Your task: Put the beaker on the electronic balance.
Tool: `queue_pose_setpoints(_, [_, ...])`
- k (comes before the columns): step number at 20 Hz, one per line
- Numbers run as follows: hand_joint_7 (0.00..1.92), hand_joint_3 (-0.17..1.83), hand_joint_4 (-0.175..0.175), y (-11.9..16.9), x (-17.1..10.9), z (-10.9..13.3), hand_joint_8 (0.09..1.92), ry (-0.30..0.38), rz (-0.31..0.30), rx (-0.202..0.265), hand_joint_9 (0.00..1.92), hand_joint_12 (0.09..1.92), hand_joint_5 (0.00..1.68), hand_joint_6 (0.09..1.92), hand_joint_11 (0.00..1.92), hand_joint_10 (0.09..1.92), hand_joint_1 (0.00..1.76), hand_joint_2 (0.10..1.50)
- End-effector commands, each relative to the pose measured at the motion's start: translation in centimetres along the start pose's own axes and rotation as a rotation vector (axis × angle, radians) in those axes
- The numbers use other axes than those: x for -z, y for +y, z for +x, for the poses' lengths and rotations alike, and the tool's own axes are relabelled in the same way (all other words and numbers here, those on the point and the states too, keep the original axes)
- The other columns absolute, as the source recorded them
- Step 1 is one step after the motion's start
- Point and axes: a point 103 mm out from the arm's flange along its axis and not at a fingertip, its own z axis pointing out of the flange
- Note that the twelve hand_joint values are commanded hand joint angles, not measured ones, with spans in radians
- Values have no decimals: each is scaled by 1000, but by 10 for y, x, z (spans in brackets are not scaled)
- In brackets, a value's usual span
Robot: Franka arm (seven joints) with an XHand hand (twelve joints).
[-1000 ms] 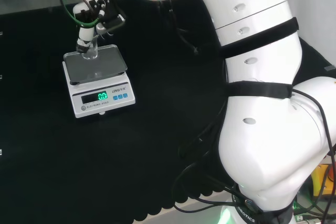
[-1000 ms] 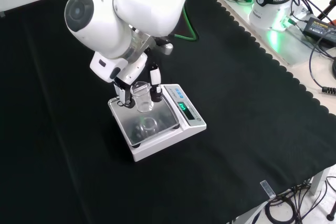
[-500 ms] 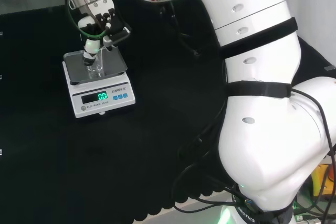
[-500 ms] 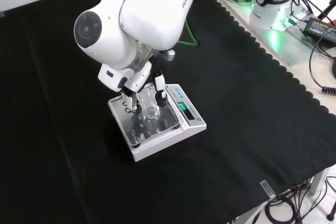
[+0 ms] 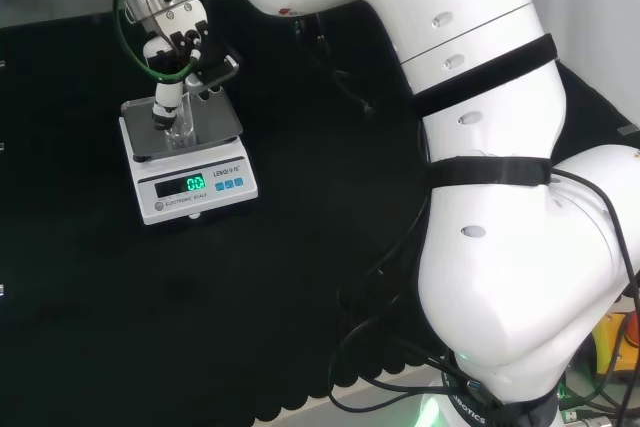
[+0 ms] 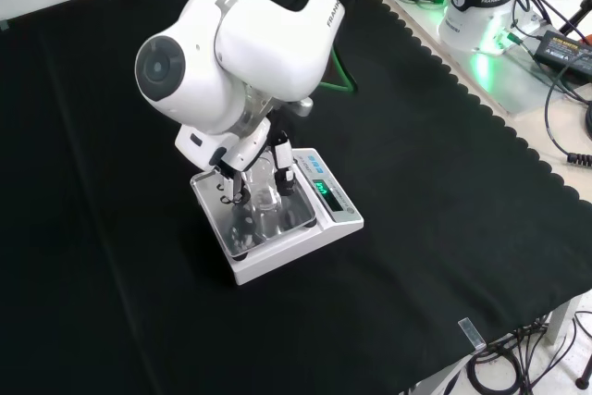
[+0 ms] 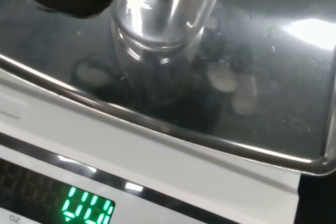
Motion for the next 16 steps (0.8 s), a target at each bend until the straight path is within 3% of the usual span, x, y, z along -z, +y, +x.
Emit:
queue_pose_setpoints(1, [1272,57,92,5,-10,-14,724,-21,8,14,1747,483,1112,808,1734,87,1082,1023])
queue_pose_setpoints(3, [1250,54,-79,5,-12,-19,745,-28,7,14,1735,492,1073,761,1713,87,982,994])
queue_pose_setpoints(4, [1235,57,-127,6,-12,-19,763,-31,8,11,1724,503,1060,748,1695,87,947,981])
queue_pose_setpoints(5, [1222,61,-152,6,-11,-20,777,-28,6,18,1714,511,1050,740,1679,87,924,972])
queue_pose_setpoints(9, [1143,124,-175,5,-11,-22,839,-26,6,25,1646,595,950,818,1563,87,841,910])
queue_pose_setpoints(10, [1120,155,-175,6,-3,1,847,-51,13,15,1624,619,912,846,1531,87,822,887])
queue_pose_setpoints(11, [1103,200,-175,7,0,8,851,-57,18,10,1606,643,883,866,1505,87,808,859])
queue_pose_setpoints(14, [1082,324,-175,7,-3,0,851,-49,20,19,1580,672,846,881,1474,87,785,791])
queue_pose_setpoints(16, [1074,356,-175,7,-7,-9,847,-47,27,-9,1571,673,805,907,1467,87,751,763])
